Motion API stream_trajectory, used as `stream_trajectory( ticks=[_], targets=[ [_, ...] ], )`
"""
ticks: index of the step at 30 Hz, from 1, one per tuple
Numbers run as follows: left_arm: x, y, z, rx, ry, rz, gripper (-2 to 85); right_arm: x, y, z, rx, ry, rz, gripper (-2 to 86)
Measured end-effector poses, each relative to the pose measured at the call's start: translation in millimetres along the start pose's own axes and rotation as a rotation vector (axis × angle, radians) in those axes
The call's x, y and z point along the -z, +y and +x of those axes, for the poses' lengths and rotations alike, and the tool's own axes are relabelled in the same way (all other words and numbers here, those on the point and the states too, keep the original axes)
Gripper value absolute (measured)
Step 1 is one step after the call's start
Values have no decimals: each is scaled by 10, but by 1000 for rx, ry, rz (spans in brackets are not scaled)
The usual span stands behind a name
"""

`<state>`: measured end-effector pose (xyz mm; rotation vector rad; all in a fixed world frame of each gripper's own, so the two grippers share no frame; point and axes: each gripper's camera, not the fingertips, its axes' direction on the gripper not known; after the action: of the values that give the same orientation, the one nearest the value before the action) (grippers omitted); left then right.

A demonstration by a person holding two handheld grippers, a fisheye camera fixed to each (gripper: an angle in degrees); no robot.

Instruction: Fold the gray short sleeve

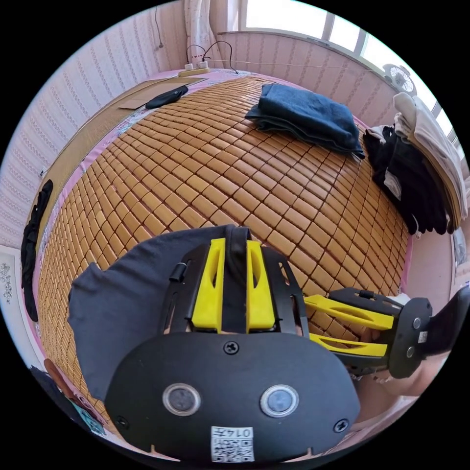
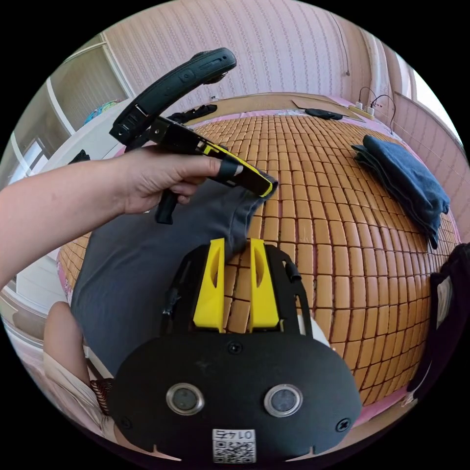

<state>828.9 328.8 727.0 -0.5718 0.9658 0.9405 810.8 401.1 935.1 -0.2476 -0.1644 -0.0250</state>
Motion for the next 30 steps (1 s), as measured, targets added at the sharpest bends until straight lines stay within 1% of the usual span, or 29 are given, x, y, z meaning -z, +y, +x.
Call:
stream_trajectory(
  ticks=[1,5,9,13,16,18,23,27,30],
  targets=[
    [8,10,-8,-2,5,30,60,-8,-4,11,13,-19,-15,69],
    [6,-12,-125,45,44,6,25,39,31,92,10,-60,-18,59],
    [213,59,-295,56,74,76,8,131,83,172,11,-112,22,44],
    [477,362,-517,117,95,142,2,220,108,82,83,-106,87,37],
    [545,726,-690,174,128,174,5,212,102,-24,143,-99,61,31],
    [536,926,-784,207,111,167,10,229,115,-51,164,-115,67,23],
    [524,1297,-1010,293,115,166,27,323,146,-60,218,-250,125,3],
    [631,1504,-1145,340,138,189,40,240,107,-118,214,-236,113,-1],
    [709,1644,-1240,361,83,168,38,139,40,-261,239,-251,98,-2]
  ],
)
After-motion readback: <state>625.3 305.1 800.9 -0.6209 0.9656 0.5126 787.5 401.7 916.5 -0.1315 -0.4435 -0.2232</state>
